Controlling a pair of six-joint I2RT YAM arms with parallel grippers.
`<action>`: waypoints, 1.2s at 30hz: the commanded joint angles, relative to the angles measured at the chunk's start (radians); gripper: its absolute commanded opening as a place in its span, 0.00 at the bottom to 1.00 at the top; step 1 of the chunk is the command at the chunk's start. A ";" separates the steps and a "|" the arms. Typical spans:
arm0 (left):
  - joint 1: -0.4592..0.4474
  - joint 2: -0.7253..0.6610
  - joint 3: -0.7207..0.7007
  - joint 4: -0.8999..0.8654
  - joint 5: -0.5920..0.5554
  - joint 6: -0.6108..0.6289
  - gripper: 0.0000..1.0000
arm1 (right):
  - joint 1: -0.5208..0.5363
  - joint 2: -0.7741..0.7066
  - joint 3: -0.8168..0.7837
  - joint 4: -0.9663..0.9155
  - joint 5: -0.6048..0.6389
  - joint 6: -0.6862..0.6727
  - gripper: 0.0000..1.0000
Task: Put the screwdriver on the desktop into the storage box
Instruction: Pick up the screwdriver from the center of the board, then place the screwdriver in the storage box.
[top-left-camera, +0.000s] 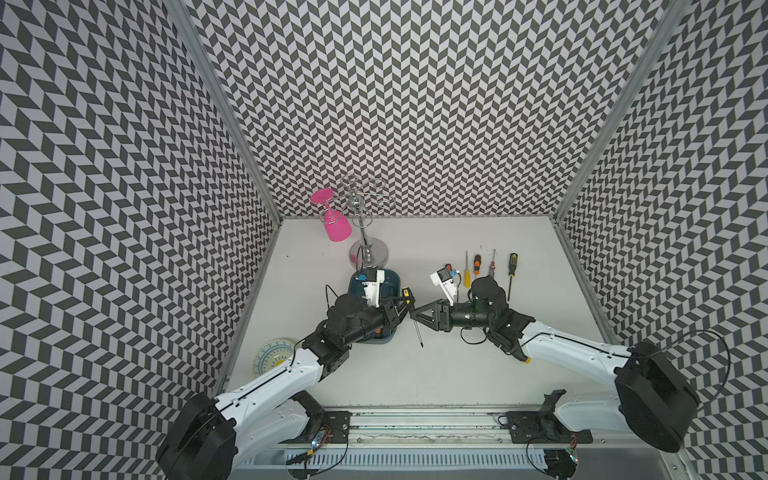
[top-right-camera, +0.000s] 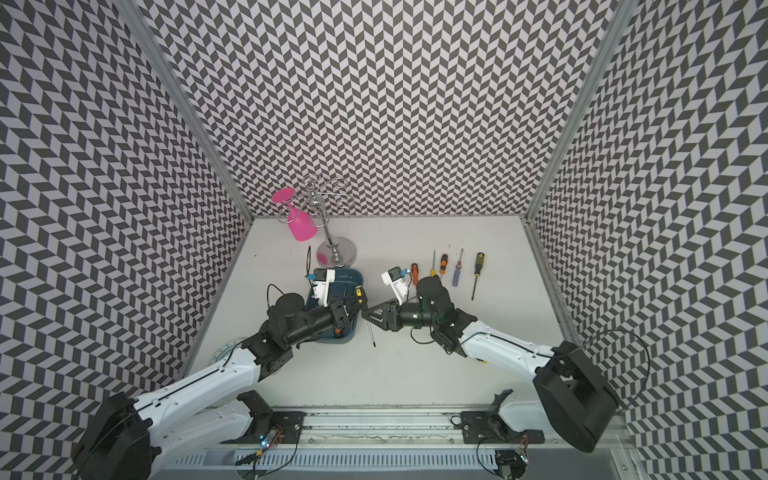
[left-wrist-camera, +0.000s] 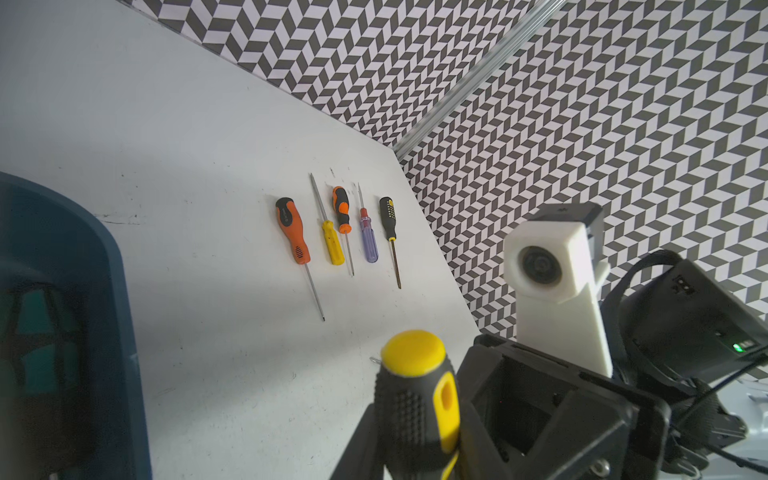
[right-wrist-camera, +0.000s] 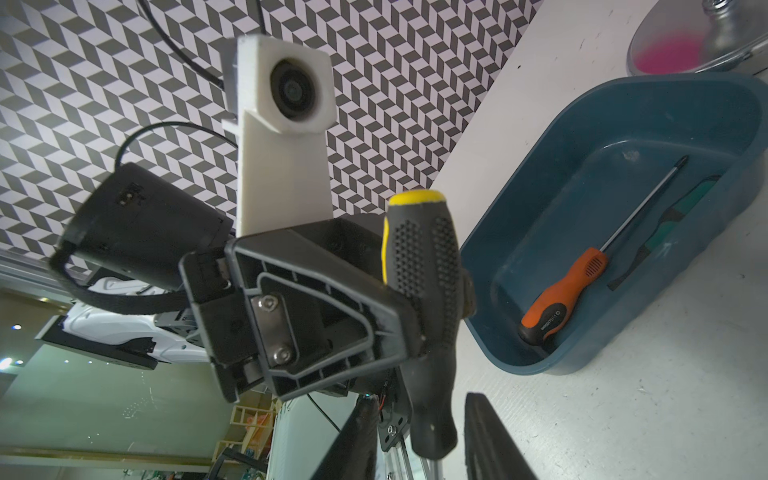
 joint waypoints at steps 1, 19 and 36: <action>0.003 -0.006 0.060 -0.066 -0.028 0.052 0.00 | 0.005 -0.027 -0.005 -0.010 0.023 -0.028 0.40; 0.090 0.022 0.224 -0.464 -0.128 0.177 0.00 | 0.002 -0.119 -0.079 -0.123 0.116 -0.092 0.42; 0.200 0.308 0.516 -0.808 -0.415 0.336 0.00 | 0.002 -0.138 -0.115 -0.201 0.202 -0.152 0.42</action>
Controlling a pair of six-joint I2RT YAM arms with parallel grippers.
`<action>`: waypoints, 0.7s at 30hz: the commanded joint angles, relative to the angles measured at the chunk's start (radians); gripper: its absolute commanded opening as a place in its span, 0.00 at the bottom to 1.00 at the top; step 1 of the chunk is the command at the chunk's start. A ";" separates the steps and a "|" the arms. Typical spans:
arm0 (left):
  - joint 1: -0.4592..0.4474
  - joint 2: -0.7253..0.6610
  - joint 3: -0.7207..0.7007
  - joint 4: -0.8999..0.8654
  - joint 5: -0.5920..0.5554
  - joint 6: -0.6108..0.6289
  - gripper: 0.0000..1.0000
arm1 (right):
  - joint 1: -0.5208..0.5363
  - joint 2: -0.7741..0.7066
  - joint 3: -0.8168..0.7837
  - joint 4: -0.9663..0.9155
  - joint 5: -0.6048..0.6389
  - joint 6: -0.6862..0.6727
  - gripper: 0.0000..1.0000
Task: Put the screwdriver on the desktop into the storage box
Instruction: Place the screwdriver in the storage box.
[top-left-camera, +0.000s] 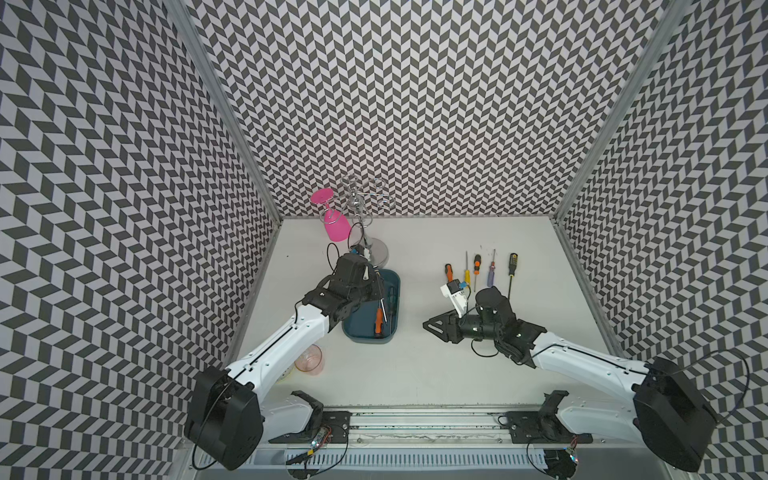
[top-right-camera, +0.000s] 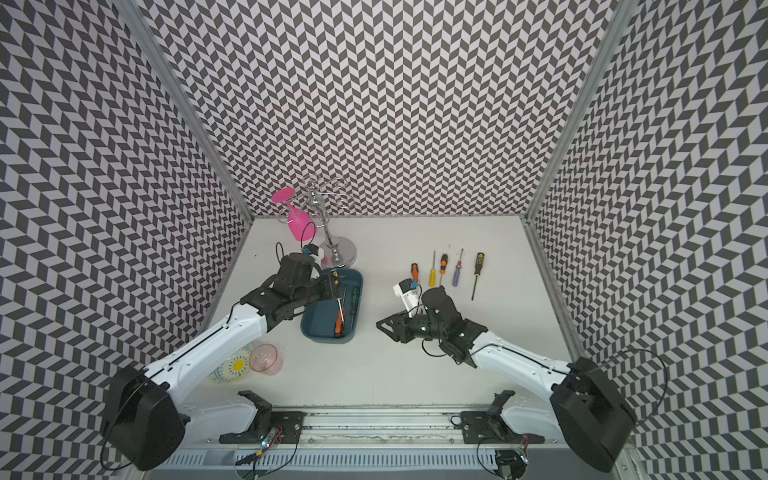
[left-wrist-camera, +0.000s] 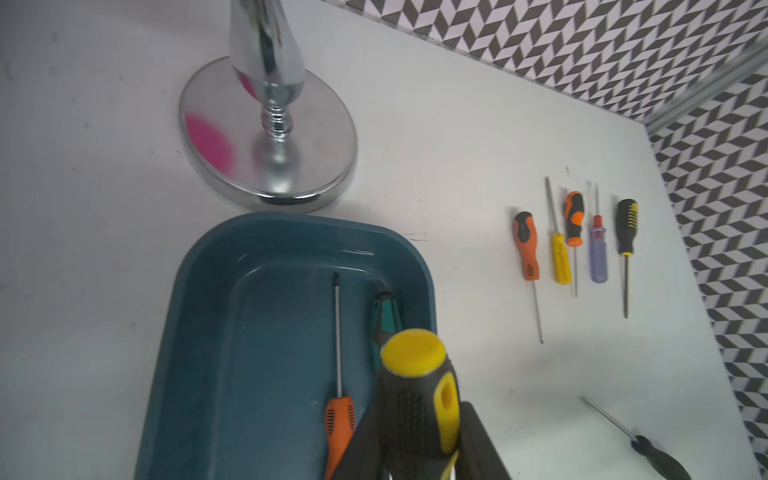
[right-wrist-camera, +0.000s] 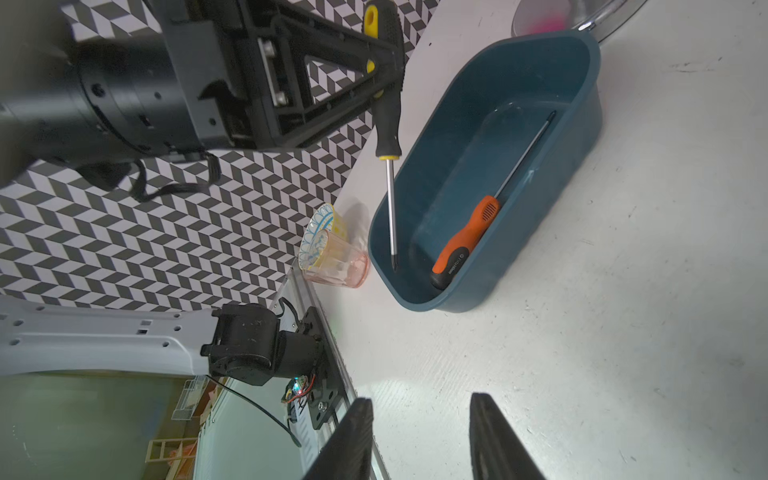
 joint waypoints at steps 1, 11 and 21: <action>0.005 0.063 0.085 -0.102 -0.140 0.065 0.00 | 0.002 -0.024 -0.019 0.006 0.037 -0.026 0.42; -0.033 0.284 0.181 -0.192 -0.350 0.093 0.00 | 0.003 0.000 -0.019 0.013 0.043 -0.024 0.42; -0.075 0.443 0.213 -0.199 -0.412 0.077 0.00 | 0.003 0.020 -0.026 0.026 0.046 -0.005 0.41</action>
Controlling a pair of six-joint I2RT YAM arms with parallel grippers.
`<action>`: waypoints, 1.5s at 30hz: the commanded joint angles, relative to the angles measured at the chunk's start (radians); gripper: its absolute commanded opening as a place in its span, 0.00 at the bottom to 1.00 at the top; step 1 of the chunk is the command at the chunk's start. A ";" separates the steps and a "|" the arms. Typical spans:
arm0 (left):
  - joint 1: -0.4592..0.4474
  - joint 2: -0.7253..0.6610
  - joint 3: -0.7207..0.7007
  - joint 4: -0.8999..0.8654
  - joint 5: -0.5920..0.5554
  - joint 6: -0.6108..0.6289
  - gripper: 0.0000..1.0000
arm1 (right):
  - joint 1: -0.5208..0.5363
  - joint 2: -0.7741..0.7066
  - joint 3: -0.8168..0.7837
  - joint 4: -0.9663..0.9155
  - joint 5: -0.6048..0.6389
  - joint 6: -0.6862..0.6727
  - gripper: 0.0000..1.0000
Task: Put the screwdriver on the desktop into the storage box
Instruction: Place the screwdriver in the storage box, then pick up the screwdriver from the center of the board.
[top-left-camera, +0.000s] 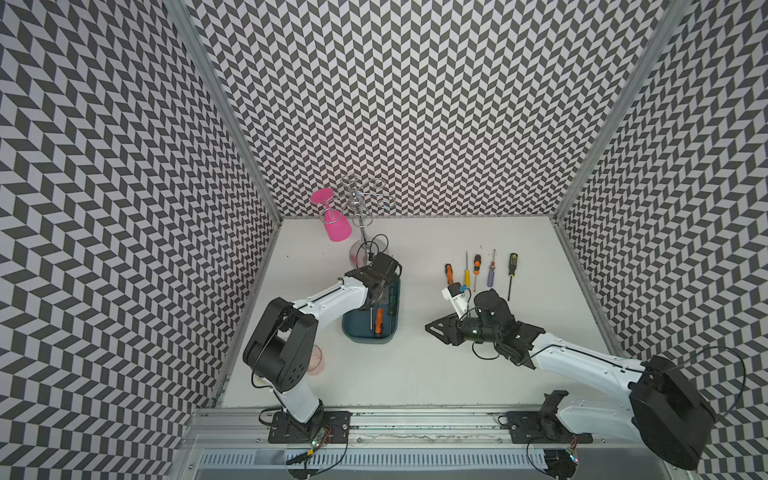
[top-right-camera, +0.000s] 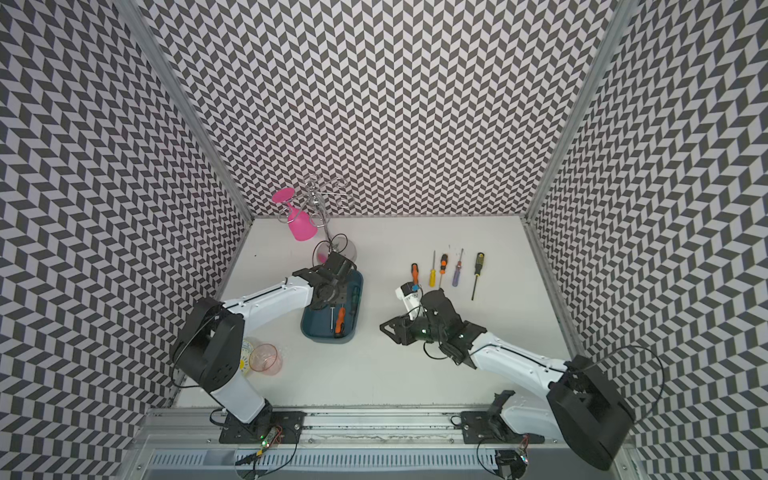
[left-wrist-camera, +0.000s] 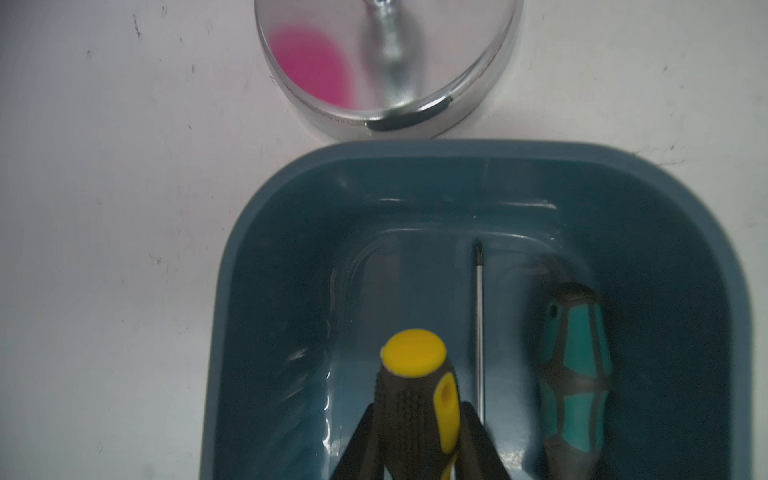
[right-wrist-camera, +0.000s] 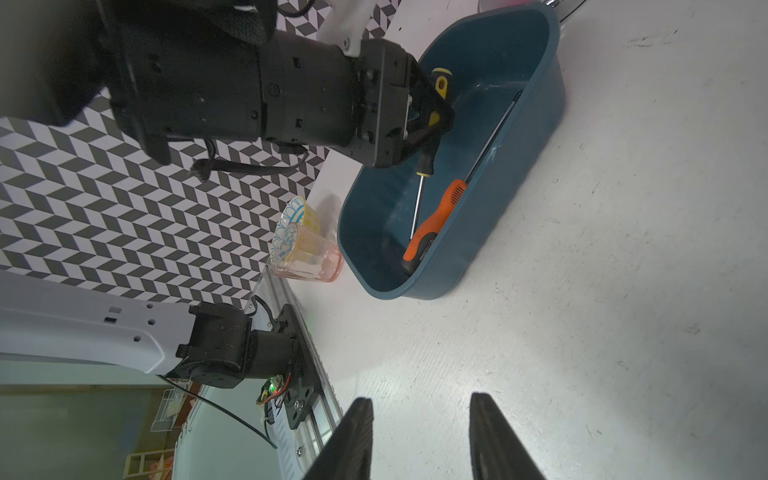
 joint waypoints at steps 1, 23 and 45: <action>-0.007 0.028 0.045 -0.019 -0.053 0.003 0.00 | 0.003 0.005 -0.010 0.040 0.010 0.002 0.41; -0.044 -0.074 0.023 -0.015 -0.018 -0.042 0.47 | 0.001 -0.026 0.010 -0.015 0.055 -0.007 0.41; -0.047 -0.743 -0.381 0.264 0.324 -0.105 0.58 | -0.034 -0.072 0.141 -0.304 0.323 -0.046 0.52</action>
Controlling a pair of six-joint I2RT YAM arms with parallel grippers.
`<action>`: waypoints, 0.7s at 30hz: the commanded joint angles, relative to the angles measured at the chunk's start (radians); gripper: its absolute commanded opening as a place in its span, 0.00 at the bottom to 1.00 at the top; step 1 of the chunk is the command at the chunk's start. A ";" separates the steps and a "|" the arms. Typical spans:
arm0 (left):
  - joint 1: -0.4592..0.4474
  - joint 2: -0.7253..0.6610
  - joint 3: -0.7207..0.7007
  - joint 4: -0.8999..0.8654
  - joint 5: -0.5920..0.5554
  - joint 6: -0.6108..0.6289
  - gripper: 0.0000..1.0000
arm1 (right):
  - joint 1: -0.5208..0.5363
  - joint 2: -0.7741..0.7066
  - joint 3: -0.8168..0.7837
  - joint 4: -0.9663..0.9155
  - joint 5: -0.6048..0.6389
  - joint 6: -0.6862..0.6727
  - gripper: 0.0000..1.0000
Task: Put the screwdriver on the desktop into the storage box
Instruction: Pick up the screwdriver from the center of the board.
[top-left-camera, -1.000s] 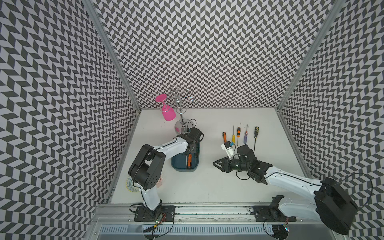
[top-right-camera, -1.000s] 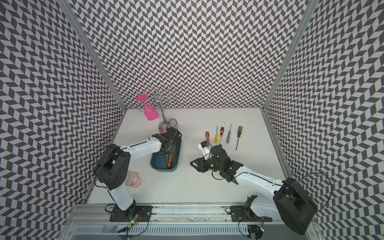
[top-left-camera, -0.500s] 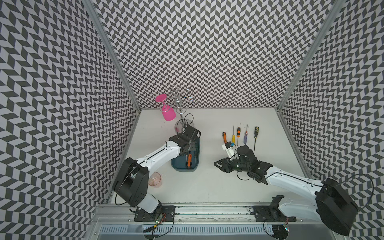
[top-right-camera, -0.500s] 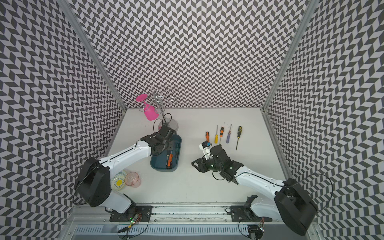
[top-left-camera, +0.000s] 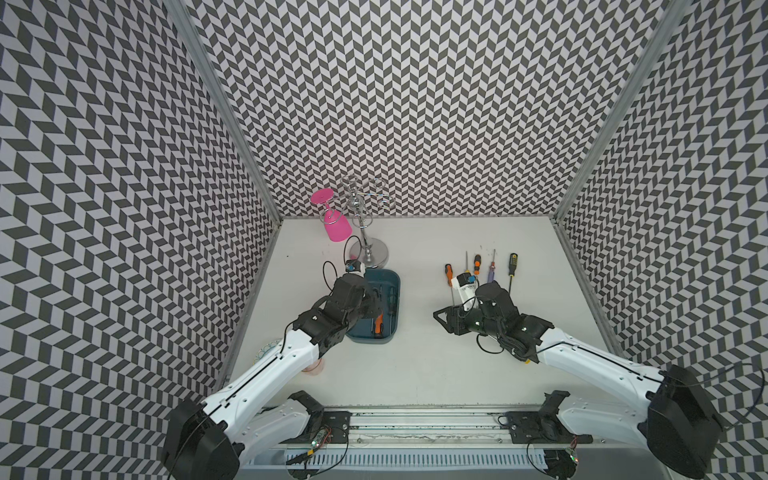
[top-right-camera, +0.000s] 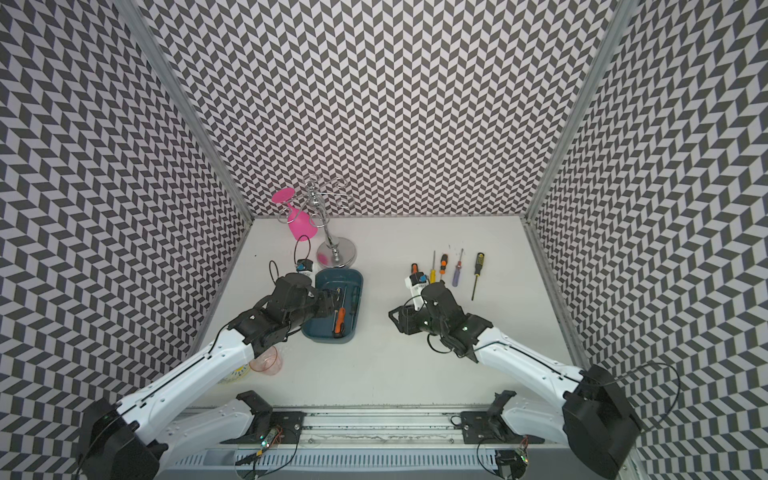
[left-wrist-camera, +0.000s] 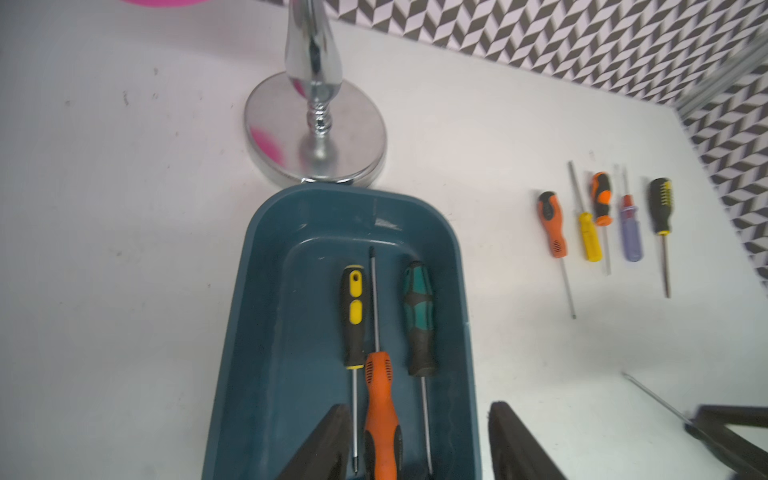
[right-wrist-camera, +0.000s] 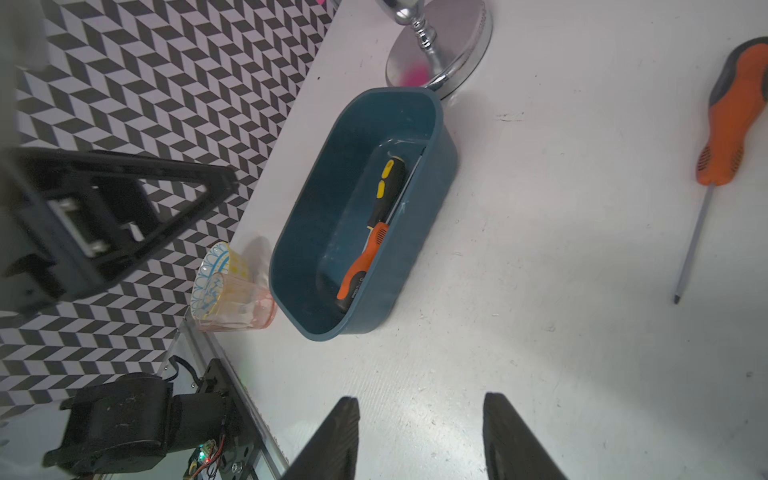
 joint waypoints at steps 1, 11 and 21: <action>-0.008 -0.067 -0.043 0.092 0.109 -0.025 0.59 | -0.015 -0.019 0.020 -0.048 0.075 -0.008 0.52; -0.027 -0.154 -0.182 0.248 0.253 -0.085 0.60 | -0.053 0.003 0.045 -0.085 0.127 -0.002 0.55; -0.086 -0.125 -0.235 0.350 0.293 -0.119 0.60 | -0.107 0.084 0.106 -0.093 0.157 -0.012 0.57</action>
